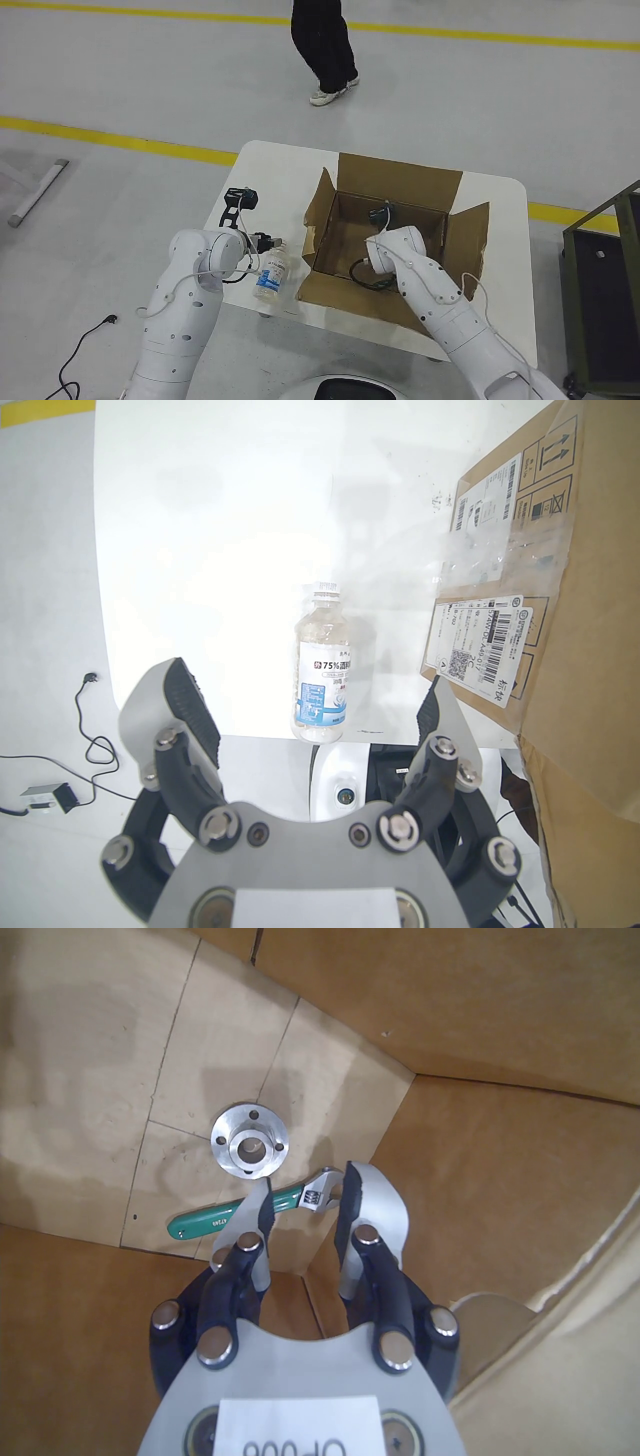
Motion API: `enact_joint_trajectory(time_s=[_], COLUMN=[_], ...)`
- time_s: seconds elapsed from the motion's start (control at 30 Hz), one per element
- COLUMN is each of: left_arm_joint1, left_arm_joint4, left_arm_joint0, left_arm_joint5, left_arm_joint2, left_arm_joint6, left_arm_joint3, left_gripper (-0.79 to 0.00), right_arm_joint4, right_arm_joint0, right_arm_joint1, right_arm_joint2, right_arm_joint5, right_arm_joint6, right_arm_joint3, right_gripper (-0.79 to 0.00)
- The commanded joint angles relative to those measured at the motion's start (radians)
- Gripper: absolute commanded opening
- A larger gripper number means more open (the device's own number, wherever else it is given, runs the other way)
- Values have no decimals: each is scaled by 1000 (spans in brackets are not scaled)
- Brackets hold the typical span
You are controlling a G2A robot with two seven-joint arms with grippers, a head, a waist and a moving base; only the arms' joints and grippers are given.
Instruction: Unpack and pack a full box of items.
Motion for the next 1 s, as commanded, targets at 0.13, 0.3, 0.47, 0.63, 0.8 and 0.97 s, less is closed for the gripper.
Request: enact_joint_trajectory(time_s=[0.13,0.3,0.47,0.63,0.8,0.97], left_arm_joint1=[0,0,0,0,0,0], left_arm_joint4=[0,0,0,0,0,0], left_arm_joint0=[0,0,0,0,0,0], left_arm_joint5=[0,0,0,0,0,0], left_arm_joint2=[0,0,0,0,0,0], left_arm_joint6=[0,0,0,0,0,0], left_arm_joint3=[0,0,0,0,0,0], left_gripper=[0,0,0,0,0,0], right_arm_joint4=[7,20,43,60,64,85], right_arm_joint0=[-9,-1,20,42,56,67], right_arm_joint1=[-9,-18,-29,-42,-54,-67], right_arm_joint2=[-2,2,7,3,-5,-9], right_arm_joint5=[-35,-50,-57,-56,-55,-63], right_arm_joint6=[-18,-37,-66,-86,-93,-114], right_arm_joint3=[7,46,111,166,200,244], right_gripper=[0,-117,-400,-443,-437,-443])
